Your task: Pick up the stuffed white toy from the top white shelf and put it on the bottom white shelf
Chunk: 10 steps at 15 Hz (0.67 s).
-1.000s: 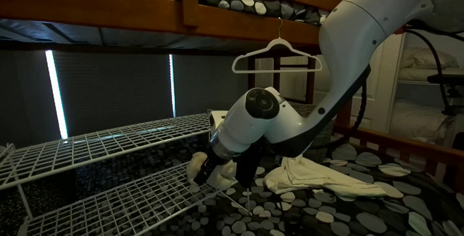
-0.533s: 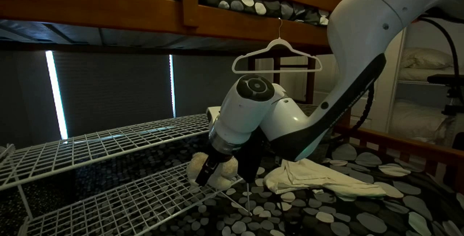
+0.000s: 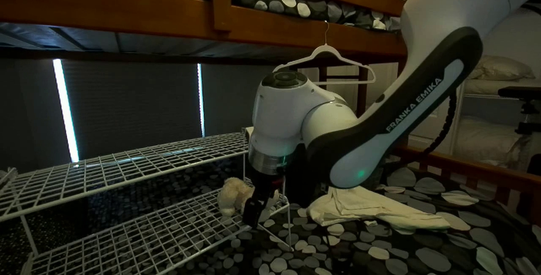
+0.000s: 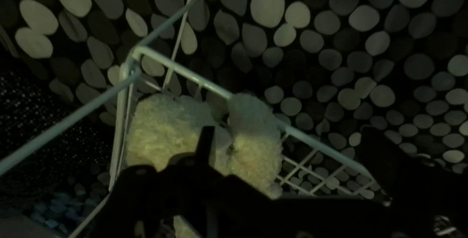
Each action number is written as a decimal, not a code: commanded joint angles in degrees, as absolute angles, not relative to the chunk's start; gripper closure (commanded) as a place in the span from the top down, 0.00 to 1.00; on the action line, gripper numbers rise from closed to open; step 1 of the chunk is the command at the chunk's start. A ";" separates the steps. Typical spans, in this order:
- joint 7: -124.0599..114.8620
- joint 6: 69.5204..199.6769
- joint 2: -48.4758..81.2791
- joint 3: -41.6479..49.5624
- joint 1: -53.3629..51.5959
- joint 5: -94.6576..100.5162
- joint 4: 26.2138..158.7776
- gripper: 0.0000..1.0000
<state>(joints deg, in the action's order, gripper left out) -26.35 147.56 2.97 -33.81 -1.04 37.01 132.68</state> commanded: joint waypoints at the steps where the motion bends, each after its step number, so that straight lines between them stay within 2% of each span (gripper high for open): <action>1: -15.57 139.36 0.27 -36.26 2.04 21.16 131.57 1.00; 2: -12.14 137.34 0.00 -36.21 2.46 16.56 130.35 1.00; 3: -8.95 134.82 -0.94 -28.80 -4.50 11.98 129.17 1.00; 7: 6.02 117.88 -9.55 -21.45 -8.03 -5.23 125.32 1.00; 10: 7.44 103.08 -14.15 -16.52 -9.27 -6.40 120.30 1.00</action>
